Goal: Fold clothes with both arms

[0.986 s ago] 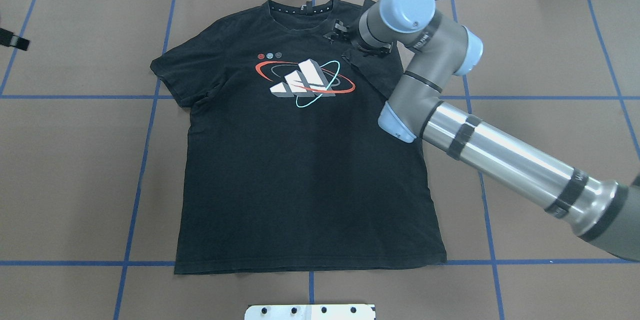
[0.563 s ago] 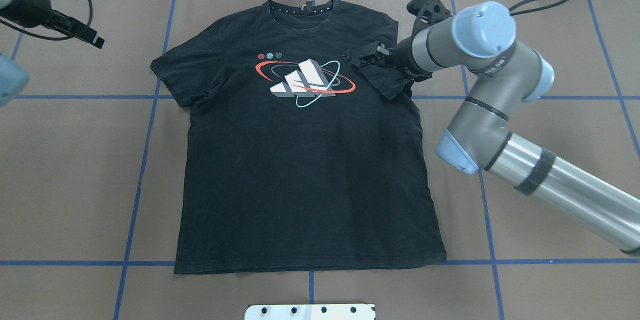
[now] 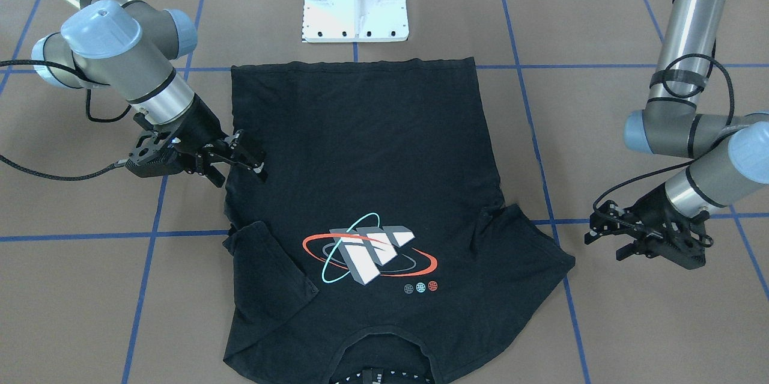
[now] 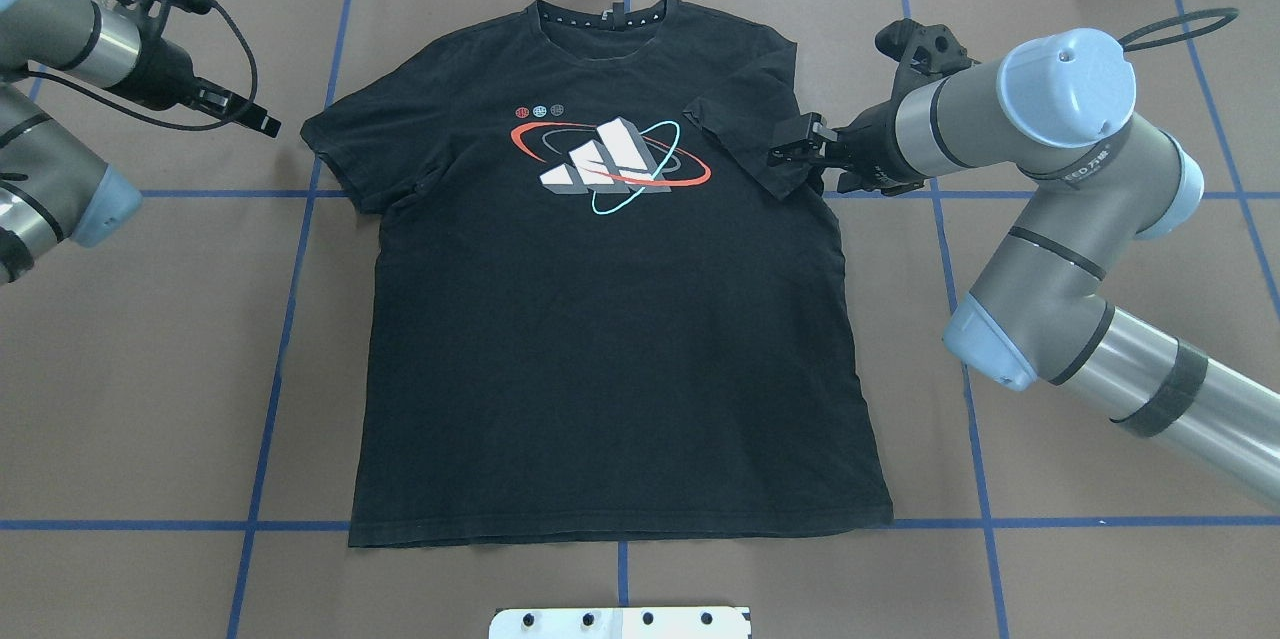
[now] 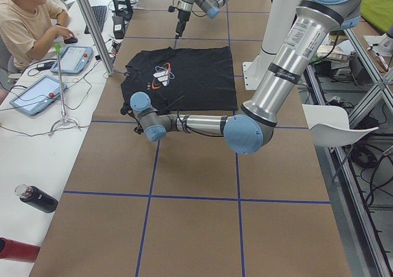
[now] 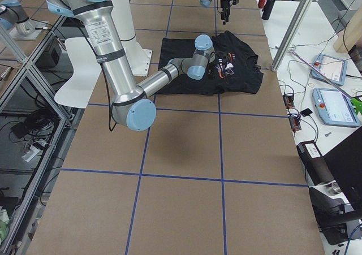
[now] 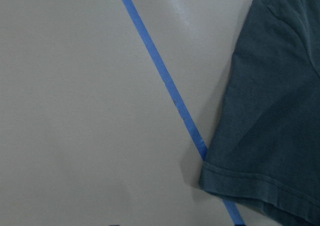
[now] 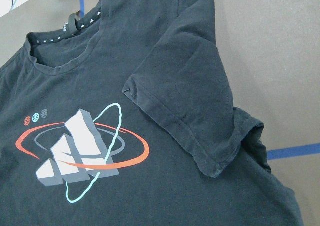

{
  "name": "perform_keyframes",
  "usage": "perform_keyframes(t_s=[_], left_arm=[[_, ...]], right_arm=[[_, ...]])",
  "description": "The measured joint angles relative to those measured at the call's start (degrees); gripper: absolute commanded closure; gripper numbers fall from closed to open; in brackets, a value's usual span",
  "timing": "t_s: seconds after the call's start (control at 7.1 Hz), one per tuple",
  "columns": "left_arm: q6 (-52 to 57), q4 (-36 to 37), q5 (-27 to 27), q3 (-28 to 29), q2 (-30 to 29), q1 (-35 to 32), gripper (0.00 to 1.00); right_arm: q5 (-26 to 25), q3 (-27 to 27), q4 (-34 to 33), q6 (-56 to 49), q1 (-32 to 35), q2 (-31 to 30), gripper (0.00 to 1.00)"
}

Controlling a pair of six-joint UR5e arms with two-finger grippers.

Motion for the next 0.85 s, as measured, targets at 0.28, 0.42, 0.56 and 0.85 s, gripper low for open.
perform_keyframes(t_s=[0.28, 0.42, 0.56, 0.85], left_arm=[[-2.3, -1.9, 0.0, 2.0, -1.5, 0.9, 0.47], [-3.1, -2.1, 0.0, 2.7, -2.2, 1.1, 0.47], [-3.4, -2.2, 0.0, 3.5, -2.7, 1.2, 0.47], [-3.6, -2.2, 0.1, 5.5, -4.0, 1.6, 0.51]], right_arm=[[-0.4, -0.3, 0.0, -0.1, -0.1, -0.1, 0.0], [-0.7, -0.4, 0.0, -0.1, -0.1, -0.1, 0.0], [-1.1, -0.5, 0.0, -0.1, -0.2, 0.0, 0.0], [-1.6, -0.5, -0.1, -0.1, -0.2, -0.1, 0.0]])
